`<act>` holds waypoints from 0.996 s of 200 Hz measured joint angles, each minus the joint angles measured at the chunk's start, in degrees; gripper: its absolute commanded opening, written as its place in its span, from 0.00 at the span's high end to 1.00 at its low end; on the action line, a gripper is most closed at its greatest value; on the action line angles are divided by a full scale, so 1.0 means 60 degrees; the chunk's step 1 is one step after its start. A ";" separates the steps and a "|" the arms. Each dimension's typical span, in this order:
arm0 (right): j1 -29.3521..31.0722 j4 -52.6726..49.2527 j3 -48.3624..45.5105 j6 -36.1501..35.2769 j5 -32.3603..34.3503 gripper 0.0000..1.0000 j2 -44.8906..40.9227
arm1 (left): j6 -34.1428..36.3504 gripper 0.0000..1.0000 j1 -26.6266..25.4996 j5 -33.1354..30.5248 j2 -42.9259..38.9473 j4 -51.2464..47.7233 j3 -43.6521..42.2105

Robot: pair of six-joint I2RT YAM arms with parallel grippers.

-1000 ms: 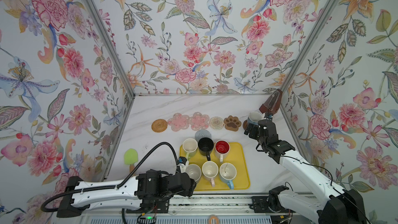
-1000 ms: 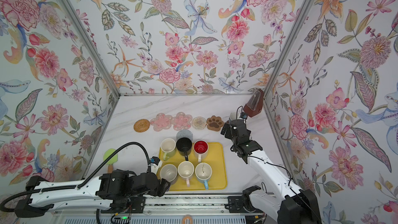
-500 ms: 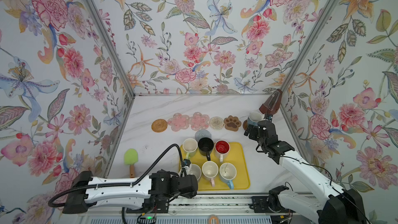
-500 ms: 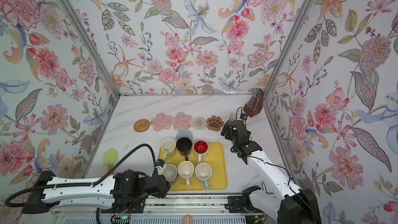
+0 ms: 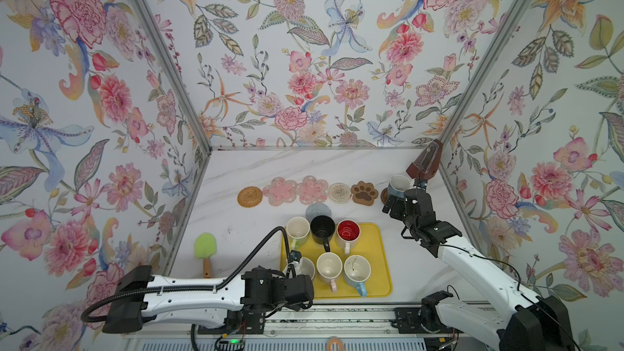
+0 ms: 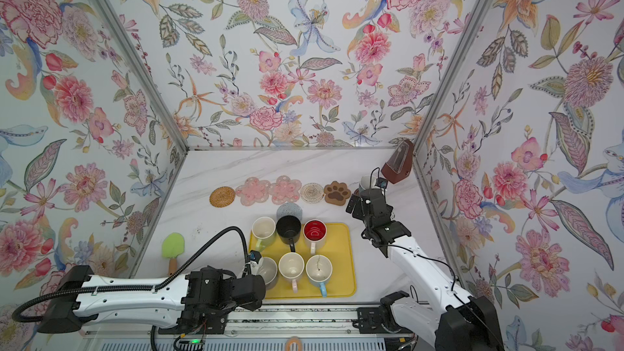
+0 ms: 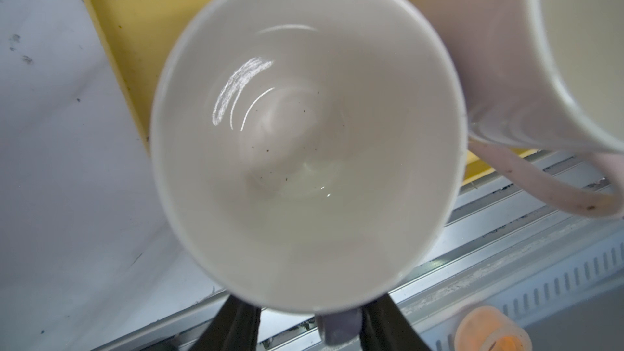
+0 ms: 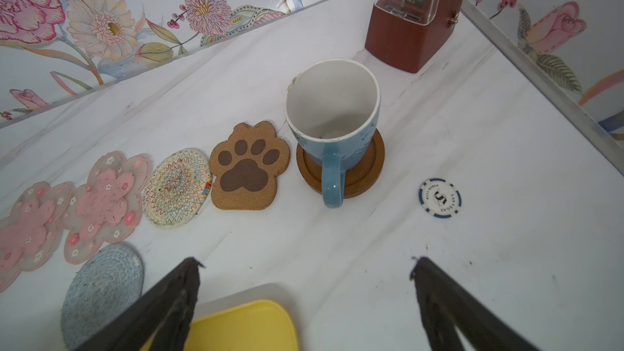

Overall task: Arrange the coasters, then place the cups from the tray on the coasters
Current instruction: 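Lower the left gripper into the white purple-handled mug and grip it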

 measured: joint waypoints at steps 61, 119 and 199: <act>0.0004 0.0058 -0.0066 0.0062 -0.0073 0.01 0.0007 | -0.0015 0.53 0.0000 0.0004 -0.0062 0.0138 -0.0262; 0.0000 0.0138 -0.0084 0.0066 -0.0102 0.01 0.0073 | 0.0011 0.60 0.0004 0.0000 0.0550 0.0412 -0.0262; 0.0000 0.0178 -0.0146 0.0066 -0.0098 0.01 0.0073 | 0.0076 0.77 0.0004 -0.0076 0.0801 0.0397 -0.0233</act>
